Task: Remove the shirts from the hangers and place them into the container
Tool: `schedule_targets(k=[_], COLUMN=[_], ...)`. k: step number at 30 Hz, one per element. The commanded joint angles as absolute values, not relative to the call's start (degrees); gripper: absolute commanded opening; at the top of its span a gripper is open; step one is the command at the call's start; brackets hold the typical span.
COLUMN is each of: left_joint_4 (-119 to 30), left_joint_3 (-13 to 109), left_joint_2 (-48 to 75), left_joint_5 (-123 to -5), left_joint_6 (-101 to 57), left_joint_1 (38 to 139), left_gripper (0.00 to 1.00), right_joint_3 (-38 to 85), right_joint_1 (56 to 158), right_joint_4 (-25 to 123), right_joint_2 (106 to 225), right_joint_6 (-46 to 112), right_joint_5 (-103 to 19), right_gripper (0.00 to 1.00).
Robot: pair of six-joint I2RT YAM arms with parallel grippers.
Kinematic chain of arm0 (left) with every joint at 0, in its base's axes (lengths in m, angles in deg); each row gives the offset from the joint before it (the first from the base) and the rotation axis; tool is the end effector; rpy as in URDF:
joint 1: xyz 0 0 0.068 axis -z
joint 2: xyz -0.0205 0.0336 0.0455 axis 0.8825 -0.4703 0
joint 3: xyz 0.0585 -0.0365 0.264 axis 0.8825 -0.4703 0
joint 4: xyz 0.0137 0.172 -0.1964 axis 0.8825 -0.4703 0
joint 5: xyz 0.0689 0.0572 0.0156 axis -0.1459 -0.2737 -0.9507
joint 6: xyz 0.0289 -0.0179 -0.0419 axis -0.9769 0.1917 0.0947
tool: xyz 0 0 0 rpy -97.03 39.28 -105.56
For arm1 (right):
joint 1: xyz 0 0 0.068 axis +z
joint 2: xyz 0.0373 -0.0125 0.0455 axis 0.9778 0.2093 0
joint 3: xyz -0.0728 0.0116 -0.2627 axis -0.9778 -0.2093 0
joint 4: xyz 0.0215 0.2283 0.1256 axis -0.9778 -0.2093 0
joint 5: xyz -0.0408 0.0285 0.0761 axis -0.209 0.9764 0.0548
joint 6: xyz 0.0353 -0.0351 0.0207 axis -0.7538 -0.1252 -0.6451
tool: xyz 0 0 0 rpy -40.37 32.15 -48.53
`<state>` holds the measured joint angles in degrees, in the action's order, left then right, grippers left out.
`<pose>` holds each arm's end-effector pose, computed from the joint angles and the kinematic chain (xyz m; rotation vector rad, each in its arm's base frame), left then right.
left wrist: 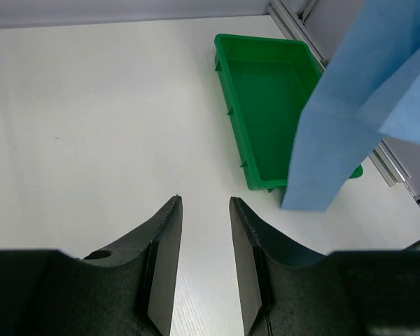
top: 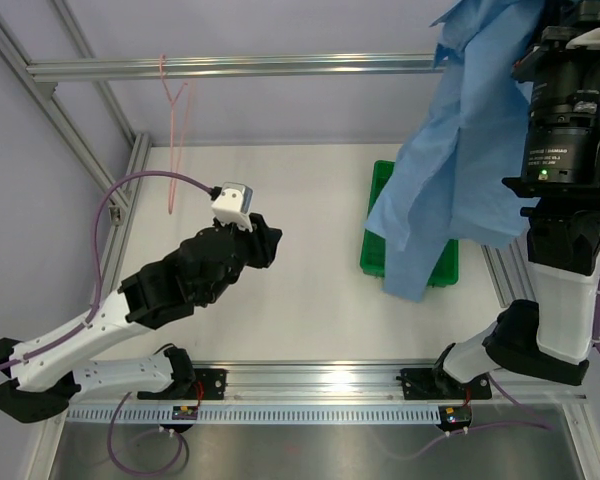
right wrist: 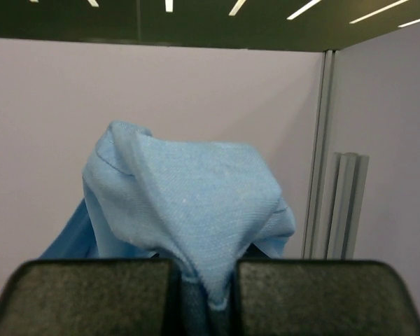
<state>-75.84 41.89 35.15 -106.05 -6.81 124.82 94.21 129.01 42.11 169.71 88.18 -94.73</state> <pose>0.1044 -0.1602 0.4068 0.1774 1.8406 -0.5502 0.0981 0.0816 0.6996 0.0306 0.9676 -0.2029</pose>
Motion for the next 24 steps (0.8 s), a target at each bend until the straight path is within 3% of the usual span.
schedule_targets(k=[1, 16, 24], left_joint_4=[-73.99, -74.34, -73.90], left_joint_3=[44.04, 41.40, 39.12], left_joint_2=[34.66, 35.45, 36.24], left_joint_5=[-108.09, -110.81, -111.43], left_joint_6=[-7.50, -7.85, -8.11], left_joint_1=[125.05, 124.97, 124.62], left_gripper=[0.38, 0.47, 0.48], right_joint_3=[97.50, 102.77, 96.19], right_joint_1=[126.53, 112.11, 105.88], right_joint_4=[38.53, 39.24, 40.74], right_joint_2=[171.22, 179.30, 178.52], right_joint_6=[91.70, 80.02, 74.68], right_joint_5=[-85.89, -70.85, -69.36], right_gripper=[0.00, 0.00, 0.00])
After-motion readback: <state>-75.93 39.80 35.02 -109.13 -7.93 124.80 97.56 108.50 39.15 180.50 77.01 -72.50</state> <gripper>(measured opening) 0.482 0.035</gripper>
